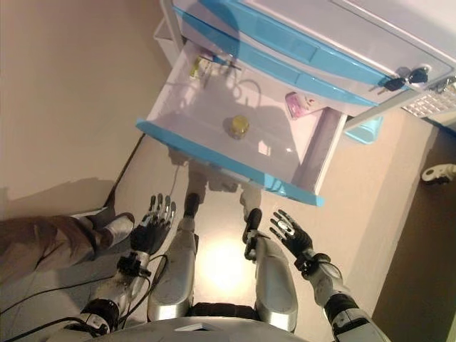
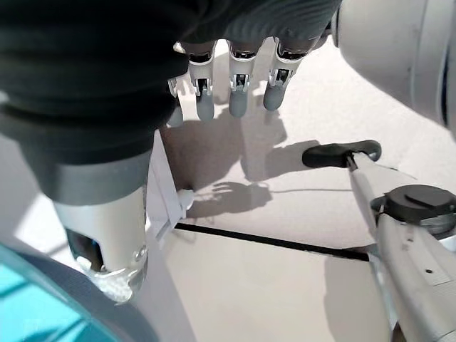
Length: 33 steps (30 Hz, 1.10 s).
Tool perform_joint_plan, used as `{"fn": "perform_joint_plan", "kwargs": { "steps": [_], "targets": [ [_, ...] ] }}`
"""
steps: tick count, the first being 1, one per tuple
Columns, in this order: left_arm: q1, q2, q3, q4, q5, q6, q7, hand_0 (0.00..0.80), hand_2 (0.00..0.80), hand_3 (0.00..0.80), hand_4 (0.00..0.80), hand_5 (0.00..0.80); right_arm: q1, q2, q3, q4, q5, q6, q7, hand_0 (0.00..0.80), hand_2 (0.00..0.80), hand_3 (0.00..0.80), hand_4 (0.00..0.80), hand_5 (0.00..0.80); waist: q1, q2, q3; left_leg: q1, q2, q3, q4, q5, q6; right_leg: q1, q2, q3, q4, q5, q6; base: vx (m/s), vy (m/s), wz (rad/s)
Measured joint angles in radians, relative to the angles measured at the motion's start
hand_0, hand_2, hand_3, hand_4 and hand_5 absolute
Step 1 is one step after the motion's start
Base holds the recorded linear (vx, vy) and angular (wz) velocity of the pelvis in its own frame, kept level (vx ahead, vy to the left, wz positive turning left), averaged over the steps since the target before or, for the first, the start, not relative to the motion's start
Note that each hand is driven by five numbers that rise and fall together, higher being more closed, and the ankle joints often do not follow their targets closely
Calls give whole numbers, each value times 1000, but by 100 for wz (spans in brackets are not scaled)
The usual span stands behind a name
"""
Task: Open the drawer and pick up the medicine
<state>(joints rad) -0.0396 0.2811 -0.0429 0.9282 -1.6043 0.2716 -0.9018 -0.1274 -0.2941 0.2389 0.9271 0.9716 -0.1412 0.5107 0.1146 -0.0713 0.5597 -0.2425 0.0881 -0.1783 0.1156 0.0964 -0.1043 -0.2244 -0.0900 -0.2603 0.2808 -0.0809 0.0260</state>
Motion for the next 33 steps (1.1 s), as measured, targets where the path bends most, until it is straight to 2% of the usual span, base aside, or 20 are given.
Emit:
{"fn": "perform_joint_plan", "kwargs": {
  "steps": [1,2,5,9,15,19,21,25,29,31,33],
  "targets": [
    [13,0,6,12,8,12,10,587,587,587,587,587,2,0,-9,2,1,-5,-7,0,0,0,0,0,10,2,0,5,0,-5,-2,2,-1,7,1,-3,4,-7,0,46,-57,23],
    [18,-1,11,17,20,27,25,0,0,0,0,0,6,1,-25,5,3,-9,-13,0,0,0,0,0,16,4,-1,10,-1,-7,-3,2,-2,12,0,-4,8,-15,0,45,-44,24],
    [24,5,62,64,68,56,112,0,0,0,0,0,12,3,-71,17,19,-36,-72,0,0,0,0,0,33,10,-2,31,-1,-12,-17,8,-11,31,-2,-13,20,-39,0,55,-14,25],
    [44,17,120,118,124,77,205,0,0,0,0,0,12,1,-158,78,4,-29,-214,0,0,0,0,0,34,13,-3,51,-1,-11,-19,4,-11,58,-3,-22,19,-51,0,85,-5,11],
    [94,29,195,125,196,75,306,0,0,0,0,0,91,-47,-296,43,-8,56,-396,0,0,0,0,0,33,10,-15,97,1,-4,-25,-10,-13,104,0,-12,4,-57,1,107,-18,-2],
    [154,41,218,127,245,74,325,0,0,0,0,0,193,-84,-350,-30,-2,99,-440,0,0,0,0,0,24,-7,-117,102,0,6,-34,-17,-9,113,7,5,-25,-56,3,85,11,-5],
    [180,54,226,132,276,73,325,0,0,0,0,0,207,-108,-373,-45,-5,141,-439,0,0,0,0,0,19,-20,-153,121,0,9,-35,-21,-11,139,11,12,-47,-52,7,65,20,-6],
    [182,81,239,146,301,72,325,0,0,0,0,0,216,-156,-413,-79,-11,196,-457,0,0,0,0,0,17,-46,-180,134,1,11,-35,-29,-10,160,20,30,-77,-45,11,45,18,-2],
    [208,87,258,129,307,49,327,0,0,0,0,0,259,-204,-498,-291,-37,166,-560,0,0,0,0,0,15,-60,-189,135,0,39,-35,-34,-3,172,21,50,-121,-17,19,15,82,-15],
    [237,84,258,115,307,45,327,0,0,0,0,0,285,-213,-544,-454,-103,117,-608,0,0,0,0,0,1,-60,-189,141,-2,50,-35,-37,2,186,22,59,-153,2,23,-8,133,-15],
    [260,73,260,107,308,30,327,0,0,0,0,0,312,-221,-580,-642,-249,50,-660,0,0,0,0,0,-20,-58,-189,144,-6,58,-35,-40,8,197,18,62,-175,14,28,-9,132,-9]
  ]
}}
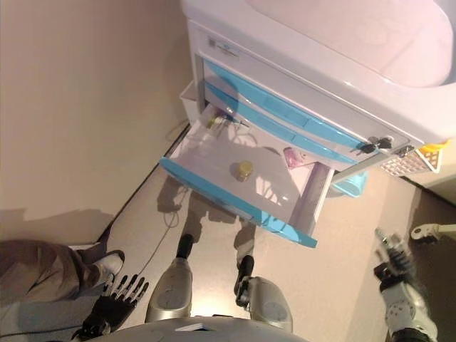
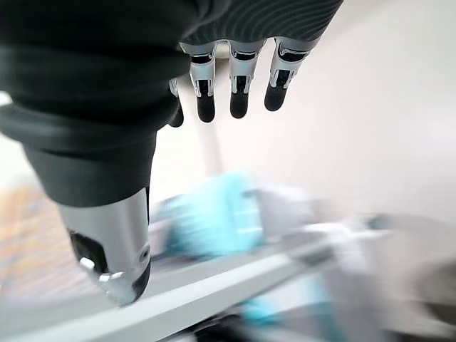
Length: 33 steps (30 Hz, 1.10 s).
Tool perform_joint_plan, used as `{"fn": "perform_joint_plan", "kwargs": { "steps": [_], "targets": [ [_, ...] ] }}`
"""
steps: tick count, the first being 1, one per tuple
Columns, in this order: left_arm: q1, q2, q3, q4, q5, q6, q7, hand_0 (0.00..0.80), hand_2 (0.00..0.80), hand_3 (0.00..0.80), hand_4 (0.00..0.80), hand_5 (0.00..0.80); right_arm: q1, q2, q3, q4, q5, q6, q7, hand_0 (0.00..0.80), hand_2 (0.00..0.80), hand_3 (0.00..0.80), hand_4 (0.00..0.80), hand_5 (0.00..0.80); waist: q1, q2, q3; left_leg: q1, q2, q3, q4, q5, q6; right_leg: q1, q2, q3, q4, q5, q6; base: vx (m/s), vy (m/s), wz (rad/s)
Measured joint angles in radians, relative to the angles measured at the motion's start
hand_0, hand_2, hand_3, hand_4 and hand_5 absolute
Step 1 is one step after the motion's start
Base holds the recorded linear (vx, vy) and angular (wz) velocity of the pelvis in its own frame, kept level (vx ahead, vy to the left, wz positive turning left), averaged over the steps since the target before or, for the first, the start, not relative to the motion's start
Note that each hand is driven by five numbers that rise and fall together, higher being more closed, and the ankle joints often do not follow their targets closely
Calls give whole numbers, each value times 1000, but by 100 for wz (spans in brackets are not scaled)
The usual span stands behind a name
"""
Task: Open the drawer and pick up the medicine
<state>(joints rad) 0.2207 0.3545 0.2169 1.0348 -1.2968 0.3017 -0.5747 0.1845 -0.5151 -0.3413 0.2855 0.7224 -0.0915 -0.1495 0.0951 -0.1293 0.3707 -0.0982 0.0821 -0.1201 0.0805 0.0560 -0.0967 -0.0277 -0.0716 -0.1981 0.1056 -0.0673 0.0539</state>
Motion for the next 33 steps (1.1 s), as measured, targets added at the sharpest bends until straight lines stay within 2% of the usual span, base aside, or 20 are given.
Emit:
{"fn": "perform_joint_plan", "kwargs": {
  "steps": [3,6,10,14,23,29,33],
  "targets": [
    [19,-29,19,-4,4,-11,-1,0,0,0,0,0,26,-56,-17,-197,-211,-90,-22,0,0,0,0,0,-13,1,0,1,-5,14,0,-4,6,-3,-6,20,-3,5,4,-5,123,-11],
    [20,-57,17,-1,5,-25,-1,0,0,0,0,0,28,-158,-19,-341,-392,-128,-15,0,0,0,0,0,-18,9,-1,-3,-12,24,0,-6,11,-11,-13,25,-4,7,9,-18,86,-8],
    [19,-74,14,-2,5,-46,1,0,0,0,0,0,-33,-282,-11,-489,-590,-132,38,0,0,0,0,0,-14,26,-6,-13,-18,28,0,-4,16,-19,-20,25,-7,13,9,-22,57,-2],
    [15,-72,-9,4,15,-74,2,0,0,0,0,0,-191,-399,105,-543,-685,-98,132,0,0,0,0,0,-2,46,-11,-18,-20,23,0,-5,16,-17,-19,23,-18,18,9,-17,16,2],
    [-16,-67,-70,0,31,-110,35,0,0,0,0,0,-509,-438,339,-540,-786,-39,224,0,0,0,0,0,33,72,-4,-39,-28,-10,1,2,15,-17,-22,-9,-21,15,13,-6,-7,10],
    [-56,-61,-103,-1,39,-111,41,0,0,0,0,0,-566,-451,553,-494,-847,0,303,0,0,0,0,0,99,94,19,-57,-35,-33,1,7,16,-20,-27,-36,-24,14,14,-15,2,14],
    [-58,-60,-104,-3,38,-120,41,0,0,0,0,0,-594,-450,642,-476,-909,6,314,0,0,0,0,0,117,96,42,-73,-40,-53,1,9,16,-19,-27,-59,-35,16,11,-27,-13,14]
  ]
}}
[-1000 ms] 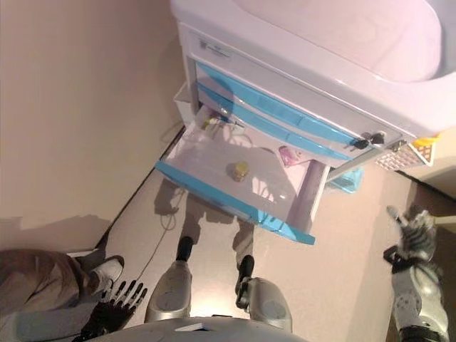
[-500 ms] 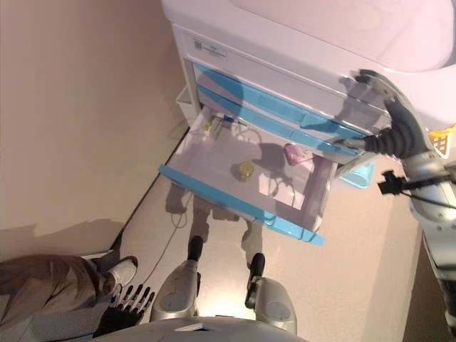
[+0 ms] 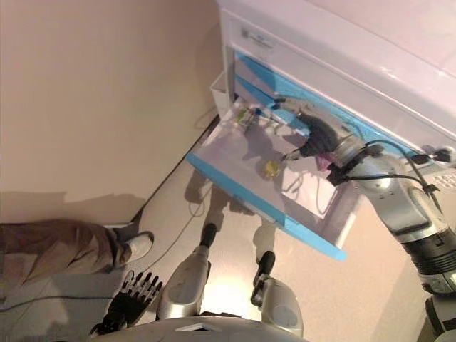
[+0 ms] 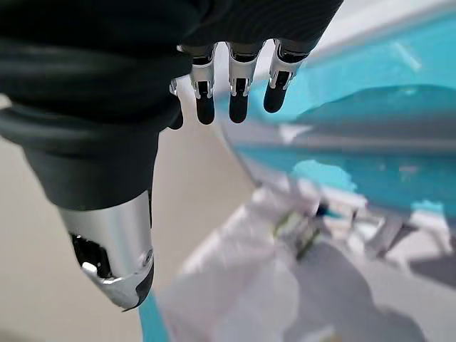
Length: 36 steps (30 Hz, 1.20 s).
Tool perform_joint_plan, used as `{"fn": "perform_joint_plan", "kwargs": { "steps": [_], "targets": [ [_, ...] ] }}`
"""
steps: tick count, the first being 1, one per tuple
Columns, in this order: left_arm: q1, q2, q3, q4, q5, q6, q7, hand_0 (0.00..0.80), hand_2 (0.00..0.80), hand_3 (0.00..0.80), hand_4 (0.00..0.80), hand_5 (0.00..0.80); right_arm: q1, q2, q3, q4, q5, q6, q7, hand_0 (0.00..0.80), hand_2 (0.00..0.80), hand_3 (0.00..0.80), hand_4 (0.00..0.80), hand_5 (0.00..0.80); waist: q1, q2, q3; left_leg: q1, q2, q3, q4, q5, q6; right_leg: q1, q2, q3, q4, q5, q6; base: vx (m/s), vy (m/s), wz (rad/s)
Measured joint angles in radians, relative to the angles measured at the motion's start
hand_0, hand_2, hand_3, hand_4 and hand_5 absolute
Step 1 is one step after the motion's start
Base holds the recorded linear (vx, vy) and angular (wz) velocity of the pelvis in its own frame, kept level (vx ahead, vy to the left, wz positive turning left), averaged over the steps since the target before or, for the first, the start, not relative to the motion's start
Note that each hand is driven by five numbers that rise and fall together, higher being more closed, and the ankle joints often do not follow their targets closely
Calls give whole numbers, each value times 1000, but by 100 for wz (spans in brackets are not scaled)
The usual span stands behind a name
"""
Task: Open the drawer and pick up the medicine
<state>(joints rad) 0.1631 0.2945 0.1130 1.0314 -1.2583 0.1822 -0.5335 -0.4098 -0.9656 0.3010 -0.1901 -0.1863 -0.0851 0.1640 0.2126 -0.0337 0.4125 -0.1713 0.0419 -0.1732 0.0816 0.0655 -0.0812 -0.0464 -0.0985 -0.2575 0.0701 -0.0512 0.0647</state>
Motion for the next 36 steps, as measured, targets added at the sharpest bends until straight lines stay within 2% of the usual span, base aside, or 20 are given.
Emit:
{"fn": "perform_joint_plan", "kwargs": {
  "steps": [7,11,16,24,36],
  "targets": [
    [-9,0,-17,-11,-1,-17,0,0,0,0,0,0,-39,9,72,19,-151,-5,-11,0,0,0,0,0,15,-8,20,0,-2,-6,-4,0,0,5,0,-9,-7,-1,1,-14,-8,5],
    [-11,1,-21,-27,0,-33,0,0,0,0,0,0,-38,9,128,35,-270,0,-59,0,0,0,0,0,16,-24,36,1,-2,-13,-4,0,-1,12,1,-17,-11,-1,1,-9,-4,5],
    [-20,11,-40,-28,0,-35,-1,0,0,0,0,0,-38,21,202,155,-351,37,-109,0,0,0,0,0,32,-26,40,0,-7,-20,-4,0,-1,17,-3,-25,-16,-3,4,-19,-2,5],
    [-25,38,-40,-35,0,-33,-1,0,0,0,0,0,-41,53,265,315,-355,77,-165,0,0,0,0,0,43,-20,52,-10,-9,-26,-5,1,0,13,-3,-33,-18,-3,4,-8,-3,2],
    [-45,37,-59,-38,1,-30,0,0,0,0,0,0,-51,157,267,524,-354,98,-266,0,0,0,0,0,56,-9,59,-14,-14,-39,-5,3,1,18,-6,-51,-20,-5,7,-3,3,3]
  ]
}}
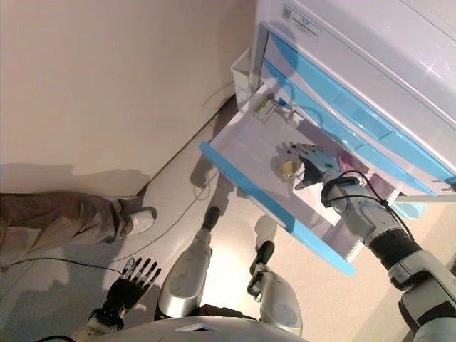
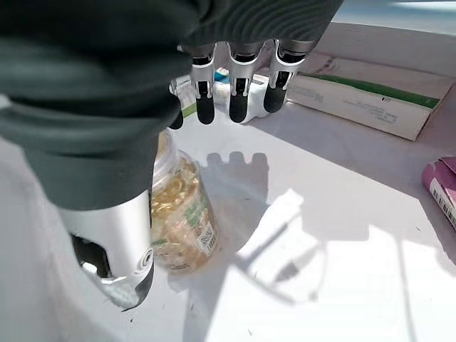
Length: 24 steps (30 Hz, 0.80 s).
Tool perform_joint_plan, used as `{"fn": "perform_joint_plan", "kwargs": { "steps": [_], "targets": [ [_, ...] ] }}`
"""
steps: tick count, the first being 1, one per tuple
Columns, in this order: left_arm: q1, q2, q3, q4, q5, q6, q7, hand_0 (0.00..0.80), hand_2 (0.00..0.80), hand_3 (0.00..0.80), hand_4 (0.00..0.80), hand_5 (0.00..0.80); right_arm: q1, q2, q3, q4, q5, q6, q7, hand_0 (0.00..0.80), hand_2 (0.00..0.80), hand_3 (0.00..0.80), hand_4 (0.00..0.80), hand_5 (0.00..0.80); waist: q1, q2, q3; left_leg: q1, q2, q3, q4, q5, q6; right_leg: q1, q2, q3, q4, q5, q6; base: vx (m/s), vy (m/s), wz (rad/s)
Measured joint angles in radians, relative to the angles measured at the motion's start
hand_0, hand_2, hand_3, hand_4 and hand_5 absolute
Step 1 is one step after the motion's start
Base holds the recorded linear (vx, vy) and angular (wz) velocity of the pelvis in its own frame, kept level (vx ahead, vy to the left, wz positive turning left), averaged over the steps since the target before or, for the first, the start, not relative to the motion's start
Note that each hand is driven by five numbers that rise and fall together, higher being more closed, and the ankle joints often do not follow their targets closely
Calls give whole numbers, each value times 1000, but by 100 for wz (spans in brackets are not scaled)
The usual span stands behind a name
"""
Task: Open the drawer and pick up the medicine
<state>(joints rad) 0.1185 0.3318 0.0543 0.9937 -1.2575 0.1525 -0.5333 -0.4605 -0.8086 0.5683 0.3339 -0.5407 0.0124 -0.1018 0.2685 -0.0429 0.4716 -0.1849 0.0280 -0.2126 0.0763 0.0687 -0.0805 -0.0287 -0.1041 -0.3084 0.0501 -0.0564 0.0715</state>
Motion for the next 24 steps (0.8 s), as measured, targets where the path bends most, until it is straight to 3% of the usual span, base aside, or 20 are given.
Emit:
{"fn": "perform_joint_plan", "kwargs": {
  "steps": [24],
  "targets": [
    [-1,-2,-2,-33,2,3,22,0,0,0,0,0,-62,85,22,137,6,41,-44,0,0,0,0,0,23,33,18,-3,-15,-20,0,7,5,5,-12,-16,4,-4,7,0,4,2]
  ]
}}
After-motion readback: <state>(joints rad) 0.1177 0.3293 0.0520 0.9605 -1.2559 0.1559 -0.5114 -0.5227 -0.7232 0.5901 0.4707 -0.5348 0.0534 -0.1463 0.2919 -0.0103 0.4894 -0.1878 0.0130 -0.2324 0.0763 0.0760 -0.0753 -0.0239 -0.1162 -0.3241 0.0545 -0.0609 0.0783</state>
